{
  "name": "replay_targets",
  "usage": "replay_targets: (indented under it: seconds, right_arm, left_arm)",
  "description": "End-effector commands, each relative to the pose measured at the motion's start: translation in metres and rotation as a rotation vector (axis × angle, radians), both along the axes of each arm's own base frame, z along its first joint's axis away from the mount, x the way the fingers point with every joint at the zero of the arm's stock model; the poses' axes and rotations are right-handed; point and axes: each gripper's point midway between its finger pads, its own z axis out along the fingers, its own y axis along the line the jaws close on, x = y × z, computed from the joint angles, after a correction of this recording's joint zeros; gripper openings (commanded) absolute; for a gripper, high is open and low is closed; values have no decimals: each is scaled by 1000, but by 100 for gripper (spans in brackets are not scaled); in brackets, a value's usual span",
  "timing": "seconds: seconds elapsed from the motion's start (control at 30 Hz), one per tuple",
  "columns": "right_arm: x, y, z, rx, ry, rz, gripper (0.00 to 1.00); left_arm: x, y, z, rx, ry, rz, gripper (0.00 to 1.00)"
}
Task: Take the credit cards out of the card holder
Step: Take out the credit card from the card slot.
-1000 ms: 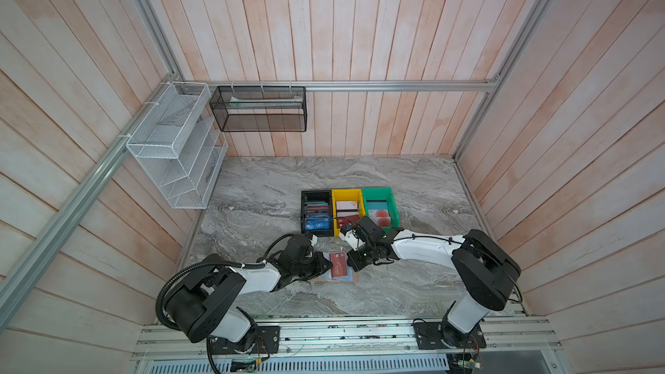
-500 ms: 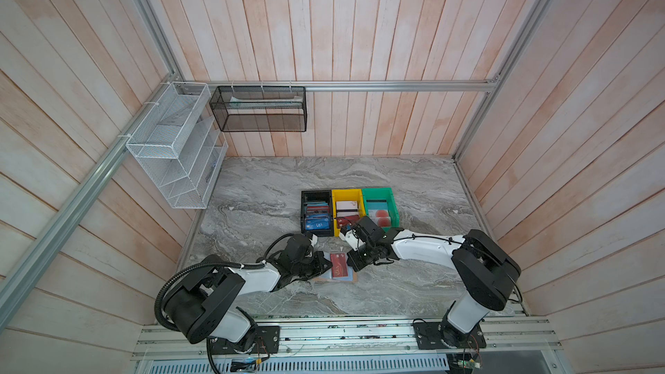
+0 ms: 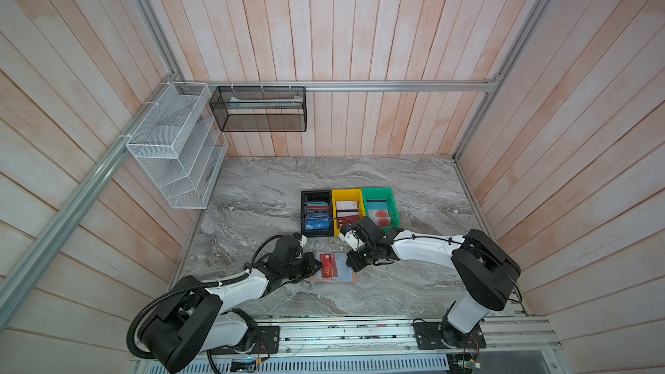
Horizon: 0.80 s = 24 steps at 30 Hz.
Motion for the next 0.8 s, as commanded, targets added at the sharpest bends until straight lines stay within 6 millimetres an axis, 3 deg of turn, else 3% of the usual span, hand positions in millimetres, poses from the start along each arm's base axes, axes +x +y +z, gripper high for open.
replay_targets:
  seconds: [0.0,0.43,0.6,0.77]
  right_arm:
    - [-20,-13,-12,-51,68,29,8]
    - [-6,4,78,231,12,74,25]
    - [-7,10,82,321,52,94,25]
    - [-9,20,70,345,112,116,25]
  left_arm:
    - [-7,16,-13,61,17,19,0]
    - [-1,11,0,-5,-19,28,0]
    - [2,10,10,-13,-36,31,0]
    - [1,27,10,84,-37,66,0]
